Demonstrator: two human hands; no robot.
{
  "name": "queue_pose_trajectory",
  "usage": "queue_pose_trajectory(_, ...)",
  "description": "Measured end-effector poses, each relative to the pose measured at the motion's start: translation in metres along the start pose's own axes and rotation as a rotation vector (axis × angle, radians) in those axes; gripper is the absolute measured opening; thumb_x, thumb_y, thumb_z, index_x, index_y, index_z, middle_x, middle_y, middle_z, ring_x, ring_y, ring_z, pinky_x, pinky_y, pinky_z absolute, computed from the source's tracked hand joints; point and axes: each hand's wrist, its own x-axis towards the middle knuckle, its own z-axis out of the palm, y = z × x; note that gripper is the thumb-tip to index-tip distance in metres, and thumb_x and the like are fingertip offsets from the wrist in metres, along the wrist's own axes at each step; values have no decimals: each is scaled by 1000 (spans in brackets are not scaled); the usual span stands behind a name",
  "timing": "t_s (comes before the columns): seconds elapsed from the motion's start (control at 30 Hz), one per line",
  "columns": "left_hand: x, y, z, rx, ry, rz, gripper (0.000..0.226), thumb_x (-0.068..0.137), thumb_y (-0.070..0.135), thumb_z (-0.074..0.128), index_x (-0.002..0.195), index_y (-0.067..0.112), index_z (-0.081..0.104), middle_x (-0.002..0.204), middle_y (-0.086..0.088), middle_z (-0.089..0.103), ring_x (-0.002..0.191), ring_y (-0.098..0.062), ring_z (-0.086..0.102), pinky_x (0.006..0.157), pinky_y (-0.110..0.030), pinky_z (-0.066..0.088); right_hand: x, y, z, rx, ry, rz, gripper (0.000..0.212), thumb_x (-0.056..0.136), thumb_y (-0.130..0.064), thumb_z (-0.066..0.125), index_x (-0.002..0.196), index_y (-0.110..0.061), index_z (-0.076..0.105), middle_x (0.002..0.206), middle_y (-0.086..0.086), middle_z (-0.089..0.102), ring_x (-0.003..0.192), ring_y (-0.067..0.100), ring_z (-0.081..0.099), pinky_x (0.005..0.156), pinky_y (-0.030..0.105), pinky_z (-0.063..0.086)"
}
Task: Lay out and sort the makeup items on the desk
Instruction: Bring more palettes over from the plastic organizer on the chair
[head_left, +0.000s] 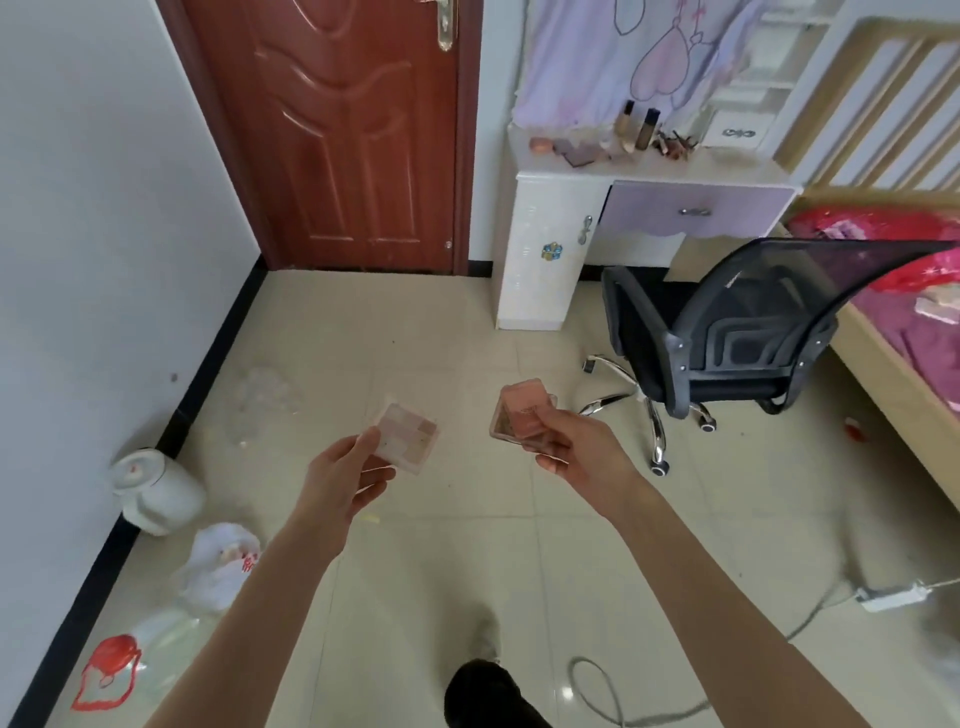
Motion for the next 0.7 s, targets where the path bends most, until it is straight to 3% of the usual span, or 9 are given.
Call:
queue_pose_trajectory(0.23, 98, 73, 108, 45, -117, 36, 16, 93, 26, 53, 95, 12, 62, 88, -7, 64, 76, -19, 62, 72, -27, 49, 102, -89, -40, 51, 66, -32, 12, 91, -23, 58, 89, -12, 64, 84, 5, 67, 78, 18, 64, 69, 25, 45)
queue_pose_trajectory(0.4, 168, 100, 160, 40, -153, -3, 15, 93, 26, 54, 95, 13, 63, 90, -7, 64, 76, -20, 62, 71, -28, 49, 176, -126, -63, 73, 70, -33, 11, 92, -23, 58, 89, -13, 62, 94, 11, 64, 80, 22, 61, 67, 26, 43)
queue_pose_trajectory(0.7, 328, 169, 244, 74, -221, -3, 16, 94, 27, 52, 98, 15, 62, 96, -8, 65, 81, -21, 61, 75, -28, 49, 339, -206, -75, 117, 153, -10, 19, 90, -23, 60, 100, -6, 61, 92, 9, 68, 86, 22, 63, 72, 27, 48)
